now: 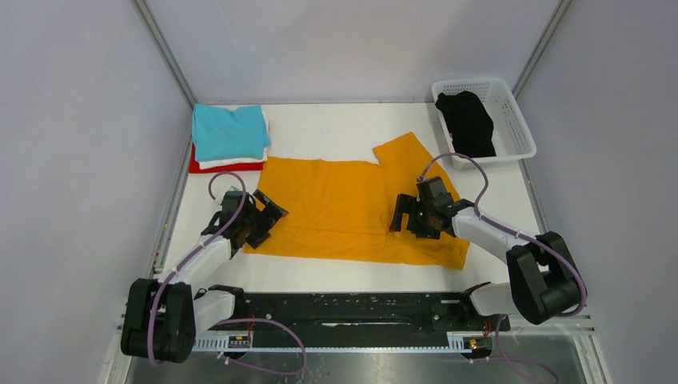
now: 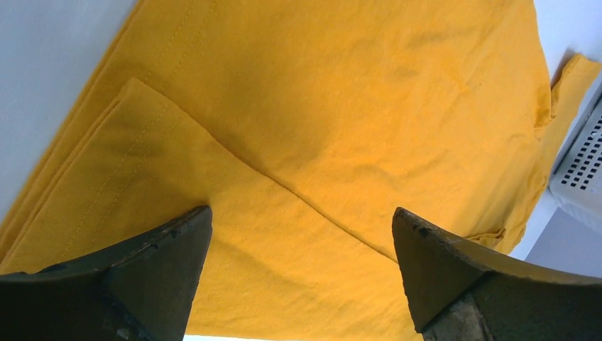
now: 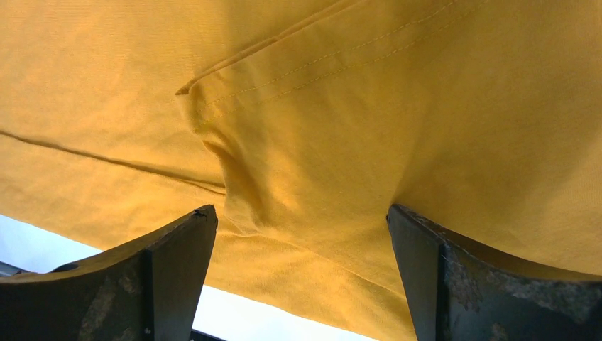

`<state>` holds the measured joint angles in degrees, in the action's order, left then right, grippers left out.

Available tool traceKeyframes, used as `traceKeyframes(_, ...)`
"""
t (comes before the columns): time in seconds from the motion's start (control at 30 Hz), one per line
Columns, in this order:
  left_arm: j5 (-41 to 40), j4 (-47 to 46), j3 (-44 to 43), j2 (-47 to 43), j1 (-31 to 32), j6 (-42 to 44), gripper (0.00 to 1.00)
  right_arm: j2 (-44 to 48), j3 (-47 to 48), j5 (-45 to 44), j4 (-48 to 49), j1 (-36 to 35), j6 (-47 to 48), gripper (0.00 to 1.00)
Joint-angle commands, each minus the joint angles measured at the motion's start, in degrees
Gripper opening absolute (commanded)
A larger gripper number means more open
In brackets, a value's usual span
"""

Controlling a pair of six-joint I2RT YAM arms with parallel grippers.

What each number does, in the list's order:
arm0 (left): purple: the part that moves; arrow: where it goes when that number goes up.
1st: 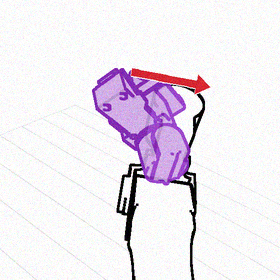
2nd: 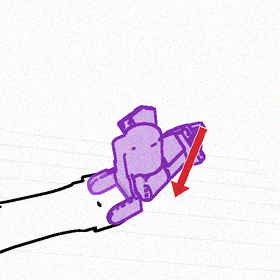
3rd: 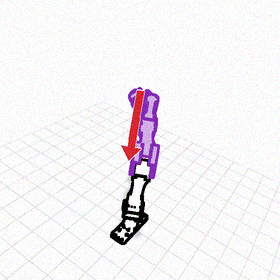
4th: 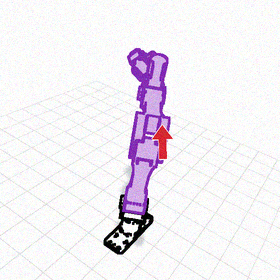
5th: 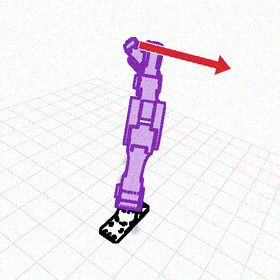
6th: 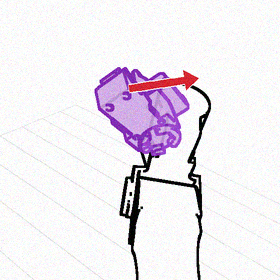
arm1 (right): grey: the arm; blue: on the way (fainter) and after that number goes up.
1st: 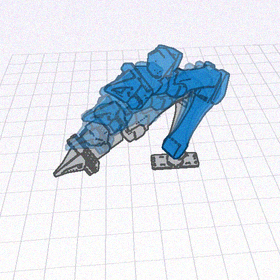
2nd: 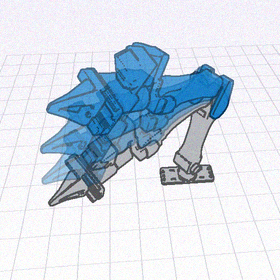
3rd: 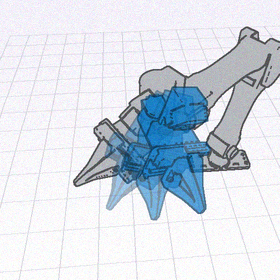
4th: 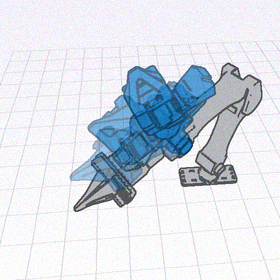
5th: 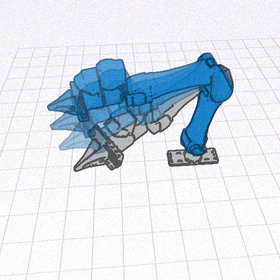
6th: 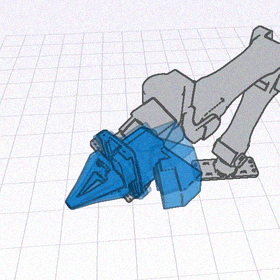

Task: Fold and stack the t-shirts
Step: Fold the flattened tshirt in 1/3 of the way, then grab the side of the flattened tshirt furthest away from the robot with both arms

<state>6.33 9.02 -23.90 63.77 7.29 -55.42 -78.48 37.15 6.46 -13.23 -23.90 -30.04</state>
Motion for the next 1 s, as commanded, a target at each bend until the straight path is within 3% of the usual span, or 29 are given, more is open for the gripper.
traceKeyframes(0.0, 0.45, 10.08, 4.47, -3.70, 0.78, -0.50, 0.99, 1.54, -3.33, -0.12, -6.70, -0.27, 0.57, 0.99)
traceKeyframes(0.2, -2.66, 17.75, 6.13, -13.81, 2.02, -2.51, 0.99, 4.90, -5.02, 1.59, -7.08, -0.27, 0.68, 0.99)
traceKeyframes(0.5, -4.20, 23.68, 7.28, -22.10, 2.12, -2.82, 0.99, 8.49, -7.27, 3.85, -9.36, -0.34, -0.18, 0.99)
traceKeyframes(0.77, -3.30, 23.14, 5.70, -21.03, 2.10, -2.22, 0.99, 12.30, -6.29, 4.58, -10.38, -0.35, -0.17, 0.99)
traceKeyframes(0.97, -6.83, 22.54, -3.69, -17.70, 2.12, 2.08, 0.99, 13.91, 1.54, 1.01, -10.68, -0.36, 0.02, 0.99)
